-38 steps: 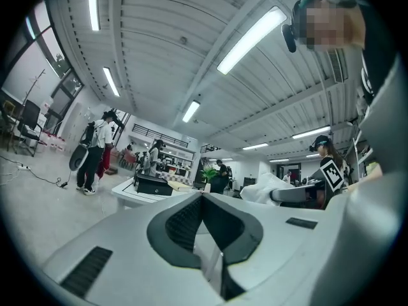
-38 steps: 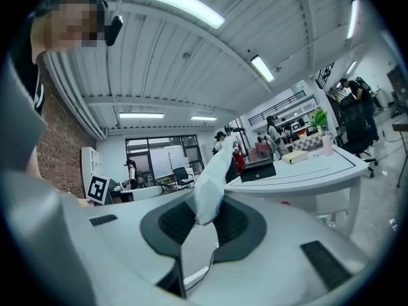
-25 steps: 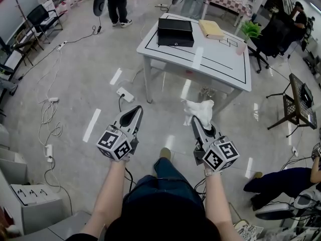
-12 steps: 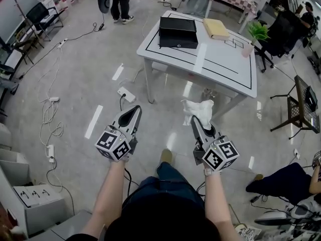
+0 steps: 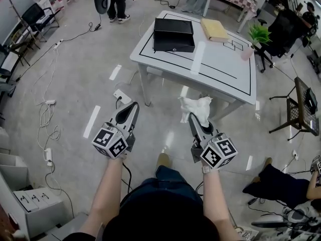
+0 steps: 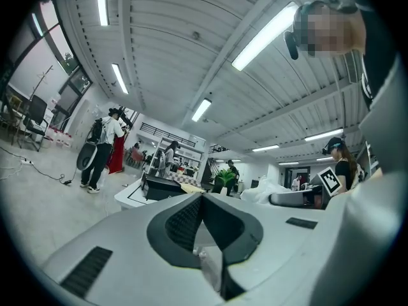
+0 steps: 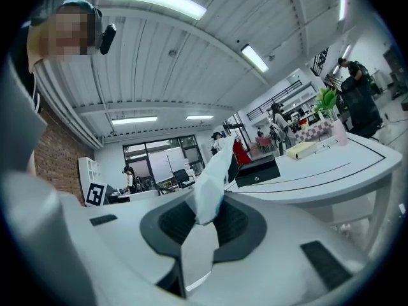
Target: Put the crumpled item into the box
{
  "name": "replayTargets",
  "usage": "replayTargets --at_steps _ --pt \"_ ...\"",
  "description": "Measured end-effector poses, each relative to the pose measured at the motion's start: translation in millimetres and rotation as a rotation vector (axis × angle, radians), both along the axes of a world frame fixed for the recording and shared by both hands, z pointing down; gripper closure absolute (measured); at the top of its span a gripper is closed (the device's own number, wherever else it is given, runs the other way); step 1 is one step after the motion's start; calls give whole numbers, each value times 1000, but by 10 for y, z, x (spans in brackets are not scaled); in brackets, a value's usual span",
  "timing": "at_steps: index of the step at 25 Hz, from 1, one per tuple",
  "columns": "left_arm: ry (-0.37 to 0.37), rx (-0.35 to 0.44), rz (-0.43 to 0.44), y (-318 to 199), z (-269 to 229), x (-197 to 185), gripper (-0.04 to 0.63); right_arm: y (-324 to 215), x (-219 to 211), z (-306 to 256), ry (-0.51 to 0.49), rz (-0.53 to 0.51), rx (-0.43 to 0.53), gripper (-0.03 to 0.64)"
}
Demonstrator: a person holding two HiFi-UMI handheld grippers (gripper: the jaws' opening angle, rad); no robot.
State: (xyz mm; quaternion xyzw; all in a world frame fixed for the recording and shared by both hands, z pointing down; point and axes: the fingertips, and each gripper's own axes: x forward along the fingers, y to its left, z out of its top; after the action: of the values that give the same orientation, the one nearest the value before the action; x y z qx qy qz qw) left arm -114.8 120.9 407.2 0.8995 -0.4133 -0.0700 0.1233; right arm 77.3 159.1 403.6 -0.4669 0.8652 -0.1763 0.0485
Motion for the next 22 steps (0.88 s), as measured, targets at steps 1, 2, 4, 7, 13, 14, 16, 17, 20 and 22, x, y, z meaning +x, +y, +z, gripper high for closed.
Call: replayTargets --at_steps 1,2,4,7,13,14,16,17,20,22 --pt "4 0 4 -55 -9 29 594 -59 26 -13 -1 2 1 560" --pt "7 -1 7 -105 -13 59 594 -114 53 -22 -4 4 2 560" --pt "6 -5 12 -204 -7 119 594 -224 107 -22 -11 6 3 560" --pt "-6 -12 13 -349 16 184 594 -379 174 8 -24 7 -4 560" --pt "-21 -22 -9 -658 46 226 594 -709 297 58 -35 8 -13 560" --pt "-22 -23 -10 -696 55 244 594 -757 320 66 -37 8 -15 560" --pt "-24 -21 -14 -768 71 276 594 -849 356 75 -42 3 -14 560" --pt "-24 -18 -16 -810 73 292 594 -899 369 74 -43 -1 -12 560" --pt "-23 -8 -17 -936 70 350 594 -1034 395 48 -42 -12 0 560" --pt "-24 -7 -14 -994 62 392 594 -1096 414 31 -39 -17 2 560"
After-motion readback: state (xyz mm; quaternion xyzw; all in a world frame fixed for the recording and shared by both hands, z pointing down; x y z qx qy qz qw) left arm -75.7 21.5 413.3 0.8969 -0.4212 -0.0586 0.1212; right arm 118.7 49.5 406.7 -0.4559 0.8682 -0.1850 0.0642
